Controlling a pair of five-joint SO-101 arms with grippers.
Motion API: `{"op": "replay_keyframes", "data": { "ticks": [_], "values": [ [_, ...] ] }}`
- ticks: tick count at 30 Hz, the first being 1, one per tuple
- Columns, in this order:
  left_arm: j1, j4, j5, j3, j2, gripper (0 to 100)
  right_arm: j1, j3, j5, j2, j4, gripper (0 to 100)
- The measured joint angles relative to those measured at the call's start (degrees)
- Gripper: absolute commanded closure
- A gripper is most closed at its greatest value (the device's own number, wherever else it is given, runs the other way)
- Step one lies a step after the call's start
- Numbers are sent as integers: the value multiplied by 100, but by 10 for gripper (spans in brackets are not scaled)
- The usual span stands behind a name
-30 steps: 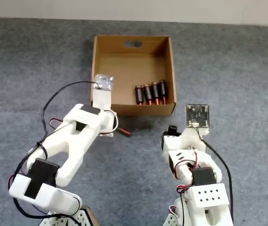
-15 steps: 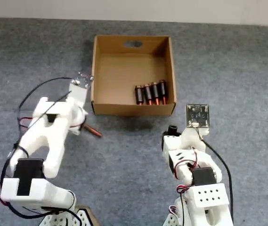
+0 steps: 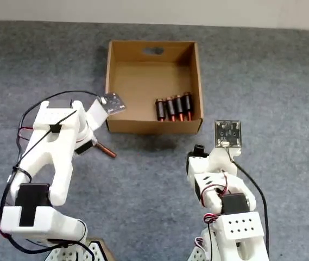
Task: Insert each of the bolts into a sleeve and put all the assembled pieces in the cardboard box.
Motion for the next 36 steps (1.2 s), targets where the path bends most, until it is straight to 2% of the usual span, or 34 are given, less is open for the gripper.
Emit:
{"op": "replay_keyframes", "data": {
  "ticks": [3,13,20,24,36],
  "values": [
    [26,26,897,0,0,862,0,0,0,0,0,992],
    [369,35,4985,-53,62,857,0,0,0,0,0,992],
    [378,-782,7112,237,62,856,0,0,0,0,0,992],
    [413,-1169,7464,475,53,856,0,0,0,0,0,992],
    [422,-1486,7516,536,53,848,0,0,0,0,0,992]
  ]
}}
